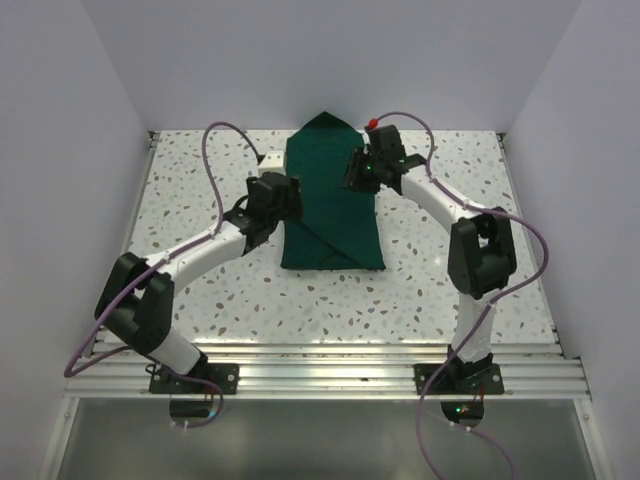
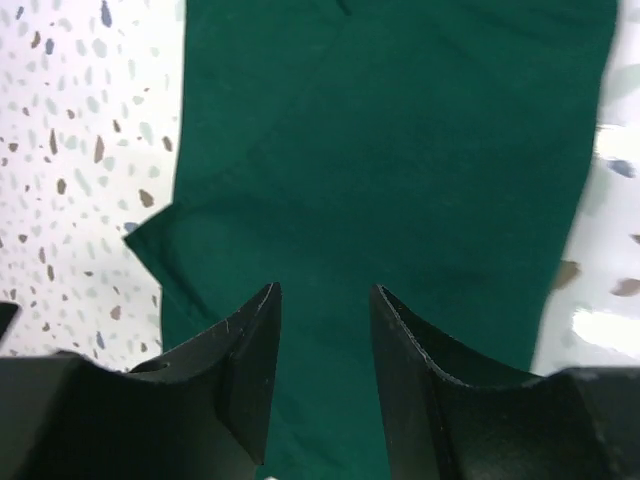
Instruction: Prepare the surgical pack
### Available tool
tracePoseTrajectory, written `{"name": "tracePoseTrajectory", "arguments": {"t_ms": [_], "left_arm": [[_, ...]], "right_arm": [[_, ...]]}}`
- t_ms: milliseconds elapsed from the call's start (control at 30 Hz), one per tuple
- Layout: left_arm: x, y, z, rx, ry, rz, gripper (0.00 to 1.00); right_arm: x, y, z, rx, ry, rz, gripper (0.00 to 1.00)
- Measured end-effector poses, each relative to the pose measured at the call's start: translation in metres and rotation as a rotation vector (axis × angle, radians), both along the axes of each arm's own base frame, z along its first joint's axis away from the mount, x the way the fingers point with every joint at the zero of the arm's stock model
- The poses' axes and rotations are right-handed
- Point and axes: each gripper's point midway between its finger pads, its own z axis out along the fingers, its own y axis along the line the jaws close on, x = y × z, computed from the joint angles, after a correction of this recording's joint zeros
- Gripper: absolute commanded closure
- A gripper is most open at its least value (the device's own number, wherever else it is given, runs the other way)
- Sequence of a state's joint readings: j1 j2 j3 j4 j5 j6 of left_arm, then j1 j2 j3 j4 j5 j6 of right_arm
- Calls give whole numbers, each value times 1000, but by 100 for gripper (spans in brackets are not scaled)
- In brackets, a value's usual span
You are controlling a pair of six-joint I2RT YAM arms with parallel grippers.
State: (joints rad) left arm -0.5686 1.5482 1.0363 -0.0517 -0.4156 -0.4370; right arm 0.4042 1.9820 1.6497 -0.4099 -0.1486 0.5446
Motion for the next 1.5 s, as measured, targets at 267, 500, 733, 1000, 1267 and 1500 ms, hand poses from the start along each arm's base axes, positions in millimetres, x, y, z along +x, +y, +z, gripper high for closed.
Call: {"name": "tracePoseTrajectory", "arguments": {"t_ms": [267,500,733,1000,1267,1500], "left_arm": [[30,-22,-29,25,58,-27,25],[29,6,-82,52,186,8,31],[23,11,-84,-7,170,14,50],[23,6,-83,-62,165,-12,61],[24,-1,-81,-97,158,-34,86],[24,-3,-81,-109,157,-48,94]], "right_arm": [[-7,-29,8,-45,-32,1,55],[-16,-35,-7,-78,-9,18,55],[-23,-45,-24,-117,18,18,55],[-28,-55,-35,-166,38,17,55],[-40,-75,-59,-270,73,16,58],[-49,-77,-72,-280,98,37,59]]}}
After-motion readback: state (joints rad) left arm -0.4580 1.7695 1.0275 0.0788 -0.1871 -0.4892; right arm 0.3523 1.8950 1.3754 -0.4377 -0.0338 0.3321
